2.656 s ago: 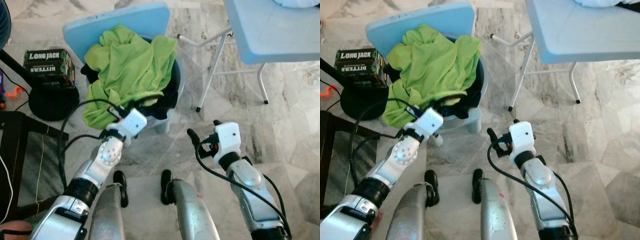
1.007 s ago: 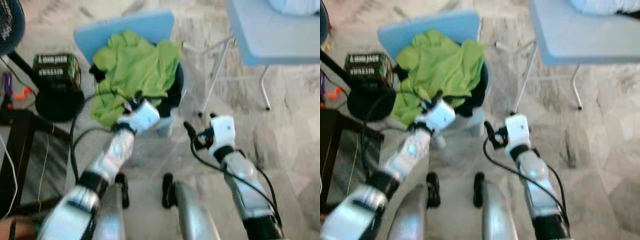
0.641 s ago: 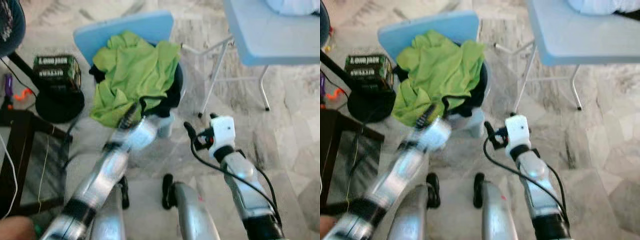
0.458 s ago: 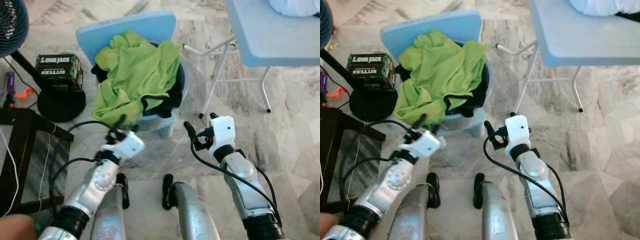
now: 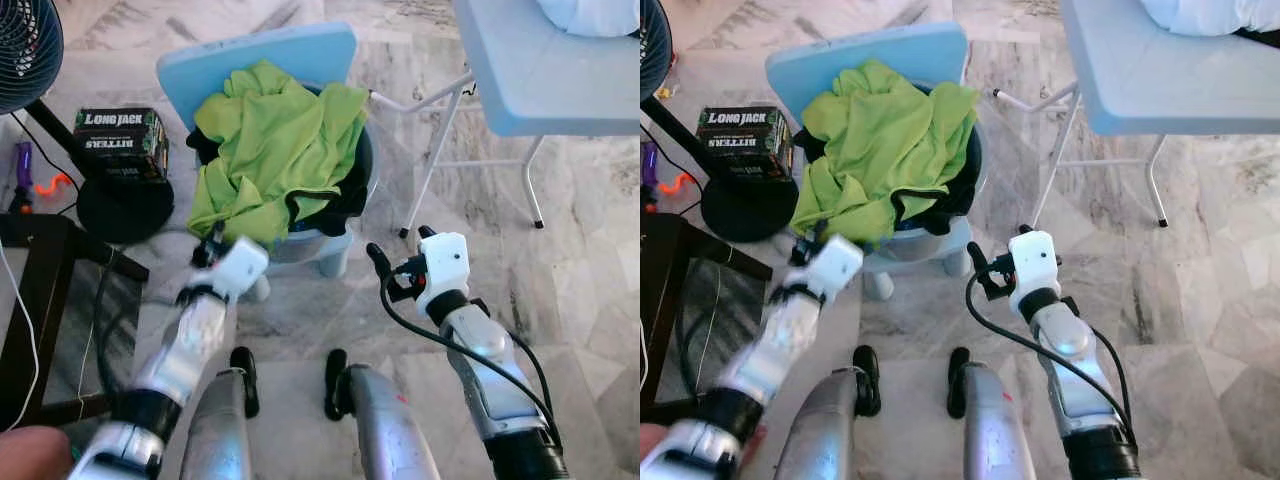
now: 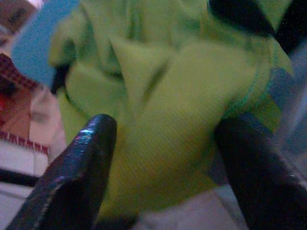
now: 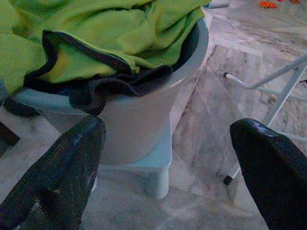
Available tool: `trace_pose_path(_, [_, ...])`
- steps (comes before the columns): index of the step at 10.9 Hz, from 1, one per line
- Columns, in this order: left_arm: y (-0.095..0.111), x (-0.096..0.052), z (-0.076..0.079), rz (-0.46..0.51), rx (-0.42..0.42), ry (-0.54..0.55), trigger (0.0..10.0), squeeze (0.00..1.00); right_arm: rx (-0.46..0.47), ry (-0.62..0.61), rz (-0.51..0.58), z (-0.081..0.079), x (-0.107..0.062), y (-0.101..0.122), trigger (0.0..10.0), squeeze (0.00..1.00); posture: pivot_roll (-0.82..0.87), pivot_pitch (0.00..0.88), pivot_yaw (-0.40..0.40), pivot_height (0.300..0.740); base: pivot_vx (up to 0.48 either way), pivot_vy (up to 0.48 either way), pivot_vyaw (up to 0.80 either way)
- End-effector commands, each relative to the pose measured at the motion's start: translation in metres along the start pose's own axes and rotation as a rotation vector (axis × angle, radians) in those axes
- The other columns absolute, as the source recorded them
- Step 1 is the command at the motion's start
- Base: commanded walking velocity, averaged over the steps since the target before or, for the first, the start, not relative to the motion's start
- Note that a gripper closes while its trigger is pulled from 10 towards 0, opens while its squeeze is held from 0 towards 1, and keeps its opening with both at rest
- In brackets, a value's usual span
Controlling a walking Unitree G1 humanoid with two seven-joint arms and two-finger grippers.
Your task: Hang hanger
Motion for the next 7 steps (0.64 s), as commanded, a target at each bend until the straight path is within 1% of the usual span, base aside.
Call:
trace_pose_path(1, [0.001,-0.003,0.01,0.004,-0.022,-0.042,10.0,0.16,-0.007,0.002,-0.03,0.0,-0.007,-0.009,10.0,0.0,-0.05,0.324,-0.085,0.74,0.0,0.0,0.0])
trace_pose_path(2, [0.011,-0.002,0.014,0.034,-0.039,-0.052,10.0,0.0,-0.006,0.002,-0.03,-0.001,-0.007,-0.009,10.0,0.0,-0.05,0.325,-0.083,0.74,0.0,0.0,0.0])
trace_pose_path(3, [0.018,-0.004,0.017,0.058,-0.049,-0.041,10.0,0.0,-0.006,0.004,-0.03,-0.002,-0.006,-0.009,10.0,0.0,-0.05,0.327,-0.082,0.74,0.0,0.0,0.0])
trace_pose_path(5, [0.029,-0.014,0.033,0.083,-0.066,-0.08,10.0,0.0,-0.007,0.008,-0.029,-0.003,-0.006,-0.008,10.0,0.0,-0.04,0.329,-0.08,0.74,0.0,0.0,0.0])
trace_pose_path(7, [0.026,-0.023,0.043,0.045,-0.1,-0.113,10.0,0.0,-0.007,0.004,-0.032,-0.002,-0.006,-0.01,10.0,0.0,-0.04,0.331,-0.078,0.74,0.0,0.0,0.0])
Point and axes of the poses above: a point about 5 cm out from each wrist's last joint towards the gripper, its own x axis pointing out of the wrist towards the gripper, its own y axis along the axis of the wrist's last joint, z = x × y, the point moved 2 cm from there along x, pointing out of the wrist towards the gripper, and after that the axes turned 10 degrees about -x, right-handed, at the moved point
